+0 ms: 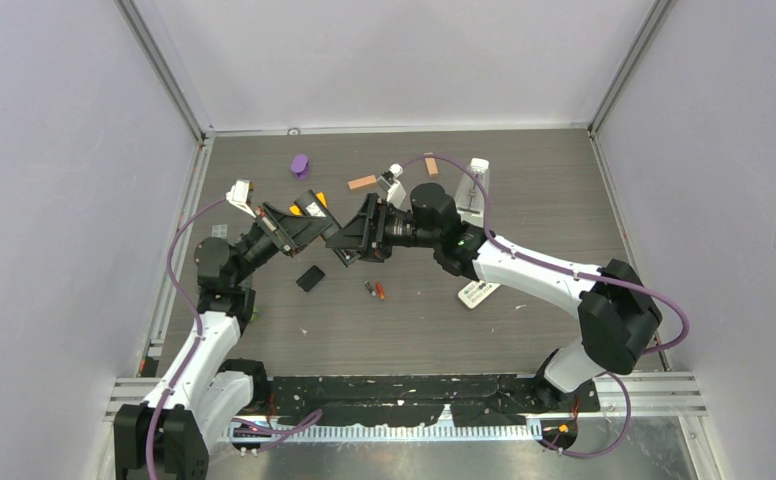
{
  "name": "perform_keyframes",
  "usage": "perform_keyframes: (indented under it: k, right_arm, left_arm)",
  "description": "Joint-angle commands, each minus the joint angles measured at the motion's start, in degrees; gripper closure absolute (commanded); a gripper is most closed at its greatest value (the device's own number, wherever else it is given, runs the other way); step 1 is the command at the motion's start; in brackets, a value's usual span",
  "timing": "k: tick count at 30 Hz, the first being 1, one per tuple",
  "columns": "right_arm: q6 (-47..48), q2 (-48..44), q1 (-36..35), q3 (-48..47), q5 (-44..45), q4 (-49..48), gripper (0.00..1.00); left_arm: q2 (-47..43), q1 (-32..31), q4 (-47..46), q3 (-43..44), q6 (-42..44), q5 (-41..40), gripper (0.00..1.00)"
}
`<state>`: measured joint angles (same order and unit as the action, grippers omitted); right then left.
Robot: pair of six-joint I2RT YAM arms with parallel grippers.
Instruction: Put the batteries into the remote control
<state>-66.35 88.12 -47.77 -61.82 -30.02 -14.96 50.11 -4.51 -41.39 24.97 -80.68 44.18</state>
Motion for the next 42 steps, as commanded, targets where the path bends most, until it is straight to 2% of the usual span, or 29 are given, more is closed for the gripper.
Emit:
perform_keyframes:
  k: [1, 7, 9, 14, 19, 23, 26, 33, 39, 42]
  right_arm:
    - [1.43, -0.59, 0.22, 1.93, -0.74, 1.58, 0.39]
    - [1.47, -0.48, 0.22, 3.12, -0.46, 0.72, 0.39]
    - [1.67, -0.66, 0.22, 2.35, -0.09, 0.69, 0.34]
    - [2.42, -2.29, 1.27, -0.04, -0.08, -0.38, 0.12]
    - [7.45, -6.02, 2.52, -1.53, -0.54, 1.51, 0.02]
    - [11.35, -9.07, 2.49, 0.1, -1.65, 2.79, 0.02]
    - [14.76, -12.39, 2.57, 2.37, 0.73, 5.28, 0.02]
    - [26.81, -16.94, 2.43, 1.4, 11.93, 23.13, 0.09]
    - [32.86, -15.54, -1.12, 0.08, 13.94, 24.8, 0.1]
    - [33.4, -12.81, -3.41, -1.39, 12.96, 22.56, 0.12]
  left_arm:
    - [-0.32, 0.01, -6.35, 1.52, -2.6, -1.68, 1.0]
    - [-0.08, -0.01, -7.72, 1.74, -5.42, -1.67, 1.0]
    - [-0.16, 0.02, -7.49, 1.7, -5.23, -1.5, 1.0]
    - [-0.55, 0.03, -3.29, 1.37, -0.71, -0.76, 1.0]
    - [-0.2, 0.07, 0.04, 0.81, 2.5, 0.85, 1.0]
    - [0.06, 0.11, 0.38, 0.63, 2.55, 2.44, 1.0]
    - [-0.64, 0.12, 1.74, -0.4, 3.5, 2.37, 1.0]
    - [-0.18, 0.11, 3.31, -1.07, 6.96, 5.41, 1.0]
    - [-0.32, 0.12, 5.94, -0.55, 10.27, 8.89, 1.0]
    - [-0.46, 0.05, 5.86, -0.66, 10.49, 10.86, 1.0]
